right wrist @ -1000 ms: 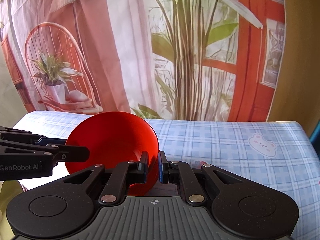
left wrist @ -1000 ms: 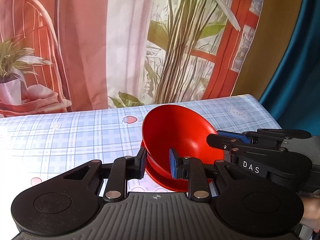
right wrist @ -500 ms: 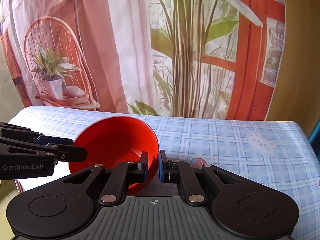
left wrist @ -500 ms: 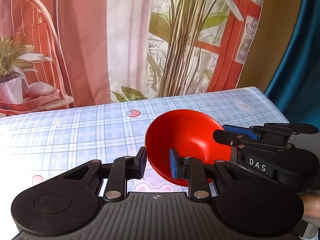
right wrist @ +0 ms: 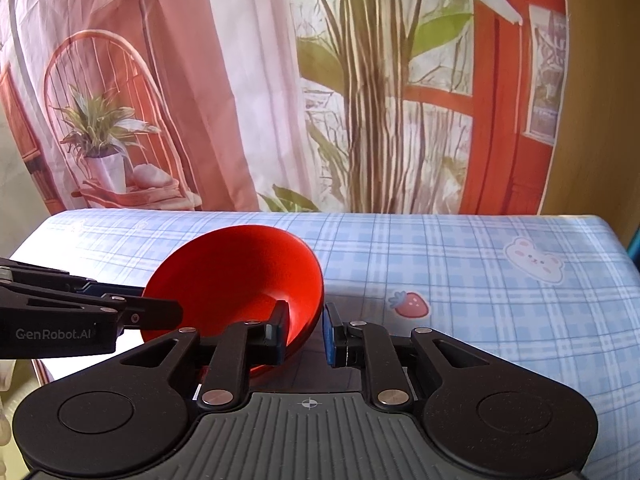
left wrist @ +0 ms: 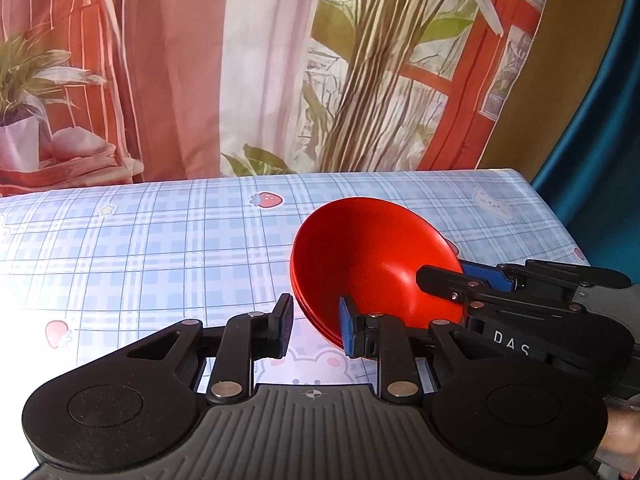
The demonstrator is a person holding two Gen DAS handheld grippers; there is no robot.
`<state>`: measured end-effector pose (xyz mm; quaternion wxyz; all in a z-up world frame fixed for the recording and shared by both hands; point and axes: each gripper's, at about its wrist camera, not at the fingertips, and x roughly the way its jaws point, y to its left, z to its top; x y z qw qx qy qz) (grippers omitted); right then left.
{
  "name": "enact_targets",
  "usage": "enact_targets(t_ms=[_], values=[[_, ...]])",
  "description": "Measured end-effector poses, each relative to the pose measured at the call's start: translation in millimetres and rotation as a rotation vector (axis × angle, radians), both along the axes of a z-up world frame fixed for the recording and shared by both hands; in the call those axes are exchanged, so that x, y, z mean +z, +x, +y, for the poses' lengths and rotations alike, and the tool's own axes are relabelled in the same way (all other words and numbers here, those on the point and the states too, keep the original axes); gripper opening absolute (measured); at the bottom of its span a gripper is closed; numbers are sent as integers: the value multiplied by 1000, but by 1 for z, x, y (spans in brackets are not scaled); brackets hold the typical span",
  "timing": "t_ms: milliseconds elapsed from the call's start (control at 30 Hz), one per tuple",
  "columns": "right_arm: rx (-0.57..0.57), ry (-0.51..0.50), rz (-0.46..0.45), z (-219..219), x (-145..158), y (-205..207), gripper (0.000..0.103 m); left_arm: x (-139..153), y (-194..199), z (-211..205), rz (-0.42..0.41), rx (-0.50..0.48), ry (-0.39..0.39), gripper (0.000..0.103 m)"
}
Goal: Organize plates and bowls
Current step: 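Lift the three nested red bowls with the left gripper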
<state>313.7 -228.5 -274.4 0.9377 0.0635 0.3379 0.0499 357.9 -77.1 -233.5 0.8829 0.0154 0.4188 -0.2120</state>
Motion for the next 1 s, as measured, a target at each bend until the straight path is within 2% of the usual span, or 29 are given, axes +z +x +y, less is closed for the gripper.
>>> enact_targets(t_ms=[567,1000], values=[[-9,39,-9,1,-7,-2,20,-11,2,2,37,-3,-52,28],[-28,55,-19,-1,-4,-15,17,-7,-10,3,30,-11,-45,28]])
